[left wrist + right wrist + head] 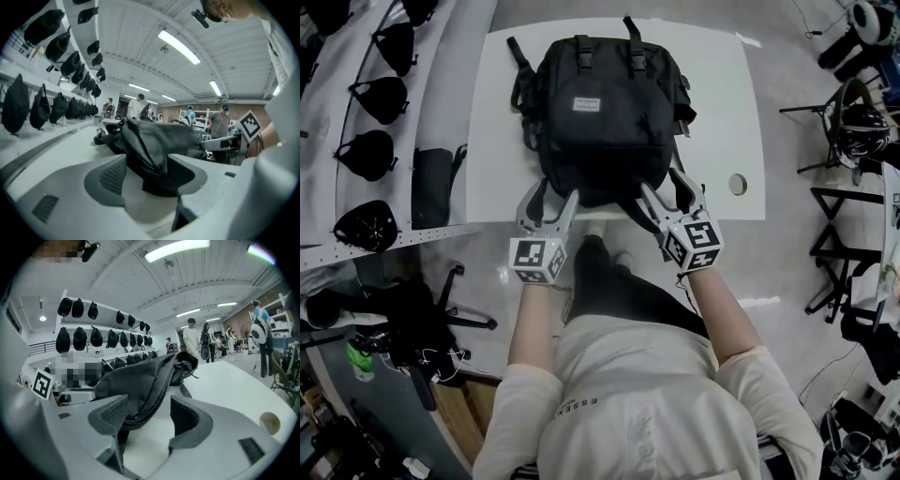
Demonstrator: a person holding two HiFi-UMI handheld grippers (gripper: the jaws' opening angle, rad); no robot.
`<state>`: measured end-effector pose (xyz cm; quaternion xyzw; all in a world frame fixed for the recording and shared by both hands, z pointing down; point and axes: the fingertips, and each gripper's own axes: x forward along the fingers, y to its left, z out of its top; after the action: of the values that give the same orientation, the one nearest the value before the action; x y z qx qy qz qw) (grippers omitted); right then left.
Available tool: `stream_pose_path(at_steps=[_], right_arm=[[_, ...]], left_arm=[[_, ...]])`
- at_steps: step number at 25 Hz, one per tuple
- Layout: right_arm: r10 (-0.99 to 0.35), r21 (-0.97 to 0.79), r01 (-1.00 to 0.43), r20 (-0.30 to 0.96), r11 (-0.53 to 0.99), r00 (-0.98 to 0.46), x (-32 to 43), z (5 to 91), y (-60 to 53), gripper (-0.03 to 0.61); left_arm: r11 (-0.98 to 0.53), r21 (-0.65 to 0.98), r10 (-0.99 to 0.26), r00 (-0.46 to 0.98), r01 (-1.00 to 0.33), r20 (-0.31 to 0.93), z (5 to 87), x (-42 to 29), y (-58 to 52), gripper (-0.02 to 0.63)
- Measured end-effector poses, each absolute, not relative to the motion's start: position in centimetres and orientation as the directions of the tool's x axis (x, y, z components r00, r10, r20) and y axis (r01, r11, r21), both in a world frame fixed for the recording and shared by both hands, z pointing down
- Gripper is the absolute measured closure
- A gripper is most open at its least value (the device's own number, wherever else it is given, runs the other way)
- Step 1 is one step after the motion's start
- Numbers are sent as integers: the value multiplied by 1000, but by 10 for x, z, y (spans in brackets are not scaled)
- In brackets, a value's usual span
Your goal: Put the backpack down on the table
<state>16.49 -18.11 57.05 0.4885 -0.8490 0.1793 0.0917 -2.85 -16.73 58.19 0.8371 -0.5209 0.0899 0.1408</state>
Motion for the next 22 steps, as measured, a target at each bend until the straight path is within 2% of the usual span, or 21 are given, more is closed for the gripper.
stream_pose_path(at_steps=[3,6,12,13,15,19,22], right_arm=[[-815,-189,-869,301,457,-494,169,547,-173,302],[-828,-165,-864,248,476,-503,166,515,-169,304],[-795,-175,-809,156,562,-586,144,453,-167,307],[-792,-168,-803,143,572,-594,142,443,-167,322],[-796,-147,-804,119,577,-593,140,425,-171,415],[-823,-112,-825,72,554,-563,143,393,-177,544],[-832,-77,-832,39,550,-553,144,373,-181,563]], left_arm=[[-429,77,-854,432,-900,292,563,-28,-157,360],[-484,55,-834,479,-873,274,538,-20,-149,360],[-555,30,-810,549,-831,205,470,-8,-152,370],[-564,33,-806,559,-825,197,461,-7,-155,386],[-580,25,-797,574,-814,186,444,-5,-162,403],[-600,-22,-791,590,-799,163,411,-2,-173,527],[-614,-37,-784,603,-788,147,392,0,-181,584]])
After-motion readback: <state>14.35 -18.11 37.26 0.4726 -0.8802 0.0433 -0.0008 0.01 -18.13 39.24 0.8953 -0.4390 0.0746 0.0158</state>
